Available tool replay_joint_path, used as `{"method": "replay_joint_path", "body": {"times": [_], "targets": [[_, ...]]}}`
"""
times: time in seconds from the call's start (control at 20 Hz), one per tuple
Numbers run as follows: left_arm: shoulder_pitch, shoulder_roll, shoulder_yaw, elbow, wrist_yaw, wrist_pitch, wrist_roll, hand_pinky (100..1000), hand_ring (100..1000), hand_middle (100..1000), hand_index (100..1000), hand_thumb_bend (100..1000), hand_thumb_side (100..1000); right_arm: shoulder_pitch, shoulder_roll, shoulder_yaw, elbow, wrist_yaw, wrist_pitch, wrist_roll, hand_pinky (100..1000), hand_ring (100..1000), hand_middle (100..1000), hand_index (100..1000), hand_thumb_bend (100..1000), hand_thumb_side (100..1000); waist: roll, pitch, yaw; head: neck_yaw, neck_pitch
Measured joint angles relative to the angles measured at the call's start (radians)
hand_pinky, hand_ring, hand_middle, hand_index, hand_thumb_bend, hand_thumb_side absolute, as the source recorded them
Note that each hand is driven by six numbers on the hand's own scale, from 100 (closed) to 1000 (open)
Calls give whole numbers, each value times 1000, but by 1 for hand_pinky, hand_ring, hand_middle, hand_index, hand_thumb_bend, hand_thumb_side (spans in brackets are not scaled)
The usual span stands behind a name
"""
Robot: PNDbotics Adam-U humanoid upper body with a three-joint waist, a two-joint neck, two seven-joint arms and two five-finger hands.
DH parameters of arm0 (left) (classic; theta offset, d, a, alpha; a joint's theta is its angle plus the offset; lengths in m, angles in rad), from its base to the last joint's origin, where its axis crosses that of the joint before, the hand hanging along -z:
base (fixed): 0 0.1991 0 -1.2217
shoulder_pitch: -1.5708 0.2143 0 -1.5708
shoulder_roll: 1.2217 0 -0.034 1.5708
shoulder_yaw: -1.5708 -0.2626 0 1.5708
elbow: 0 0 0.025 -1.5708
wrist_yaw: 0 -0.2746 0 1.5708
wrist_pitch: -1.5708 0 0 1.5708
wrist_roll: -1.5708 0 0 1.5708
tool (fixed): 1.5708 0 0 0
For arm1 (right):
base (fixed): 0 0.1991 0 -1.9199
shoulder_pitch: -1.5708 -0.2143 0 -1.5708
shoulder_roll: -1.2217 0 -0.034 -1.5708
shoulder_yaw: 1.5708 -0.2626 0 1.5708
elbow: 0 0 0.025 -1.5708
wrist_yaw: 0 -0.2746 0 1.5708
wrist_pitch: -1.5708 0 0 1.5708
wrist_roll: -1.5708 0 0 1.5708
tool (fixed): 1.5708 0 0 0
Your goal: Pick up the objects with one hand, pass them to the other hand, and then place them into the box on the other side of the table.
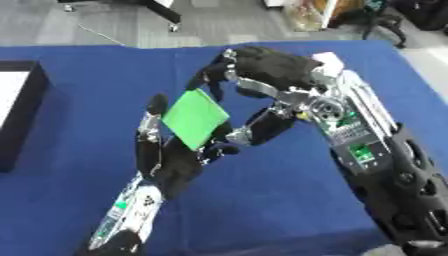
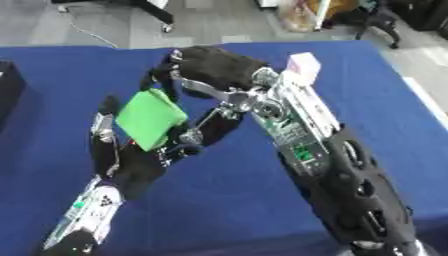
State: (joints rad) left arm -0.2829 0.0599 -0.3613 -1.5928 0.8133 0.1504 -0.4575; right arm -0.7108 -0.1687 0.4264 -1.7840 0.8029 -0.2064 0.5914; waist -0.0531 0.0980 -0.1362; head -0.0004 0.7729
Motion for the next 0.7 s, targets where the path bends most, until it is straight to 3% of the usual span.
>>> {"method": "replay_joint_path", "body": {"times": [0.7], "targets": [[-6, 0, 1, 36, 12, -14, -38, 745, 778, 656, 814, 641, 766, 7, 2, 7, -3, 83, 36, 3, 738, 693, 440, 448, 119, 100, -4, 0, 0, 0, 0]]}}
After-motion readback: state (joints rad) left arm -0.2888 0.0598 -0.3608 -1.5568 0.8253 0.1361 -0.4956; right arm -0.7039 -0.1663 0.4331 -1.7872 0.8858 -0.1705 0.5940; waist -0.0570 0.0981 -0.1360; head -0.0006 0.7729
